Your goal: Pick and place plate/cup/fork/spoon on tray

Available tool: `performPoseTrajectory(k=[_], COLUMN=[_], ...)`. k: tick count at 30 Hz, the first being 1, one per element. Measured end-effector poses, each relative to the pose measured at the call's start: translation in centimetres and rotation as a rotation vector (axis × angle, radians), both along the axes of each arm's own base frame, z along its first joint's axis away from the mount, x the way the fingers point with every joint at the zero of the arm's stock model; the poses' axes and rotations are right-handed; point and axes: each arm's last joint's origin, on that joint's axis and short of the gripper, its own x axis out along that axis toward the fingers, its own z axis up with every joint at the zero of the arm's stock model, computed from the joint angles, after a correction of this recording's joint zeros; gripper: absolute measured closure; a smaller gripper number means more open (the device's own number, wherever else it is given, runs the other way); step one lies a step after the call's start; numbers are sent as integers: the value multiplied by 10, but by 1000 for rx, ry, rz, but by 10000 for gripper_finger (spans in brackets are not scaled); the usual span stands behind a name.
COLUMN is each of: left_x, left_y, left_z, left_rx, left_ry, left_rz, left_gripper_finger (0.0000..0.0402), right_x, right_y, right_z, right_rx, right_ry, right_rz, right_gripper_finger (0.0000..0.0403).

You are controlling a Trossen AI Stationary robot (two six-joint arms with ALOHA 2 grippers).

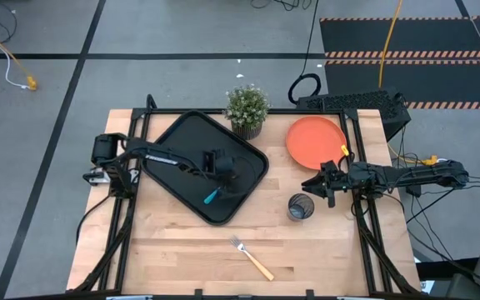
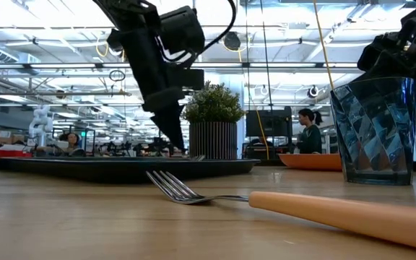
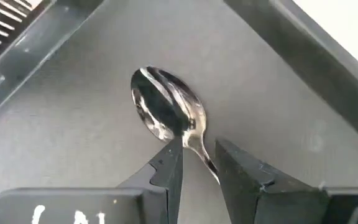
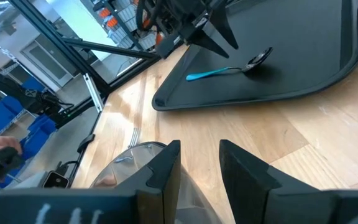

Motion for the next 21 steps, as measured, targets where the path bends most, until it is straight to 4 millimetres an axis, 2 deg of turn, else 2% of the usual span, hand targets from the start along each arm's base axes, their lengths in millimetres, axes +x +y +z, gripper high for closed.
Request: performPoseTrajectory(k=[4,7,14,17,21], left_x=[-2,-4,-11,-11,-15], left_y=[-4,-17,-70,-88,-111], left_z=[4,12,50,67,72], left_rx=[-42,-100,-95,-151,-219], left_ry=[-20,-33,-196,-326,-382], left_rz=[41,7,-256,-233,-187], left_gripper_finger=[305,305,305,305,305], right_x=[0,0,0,0,0], right_y=[0,0,0,0,-1], right_z=[0,0,0,0,1], right_rx=[0,-1,-8,-8,-5], right_ry=[1,1,-3,-3,-5], right_rz=[1,0,1,-1,-30], right_gripper_finger=[298,298,298,298,298])
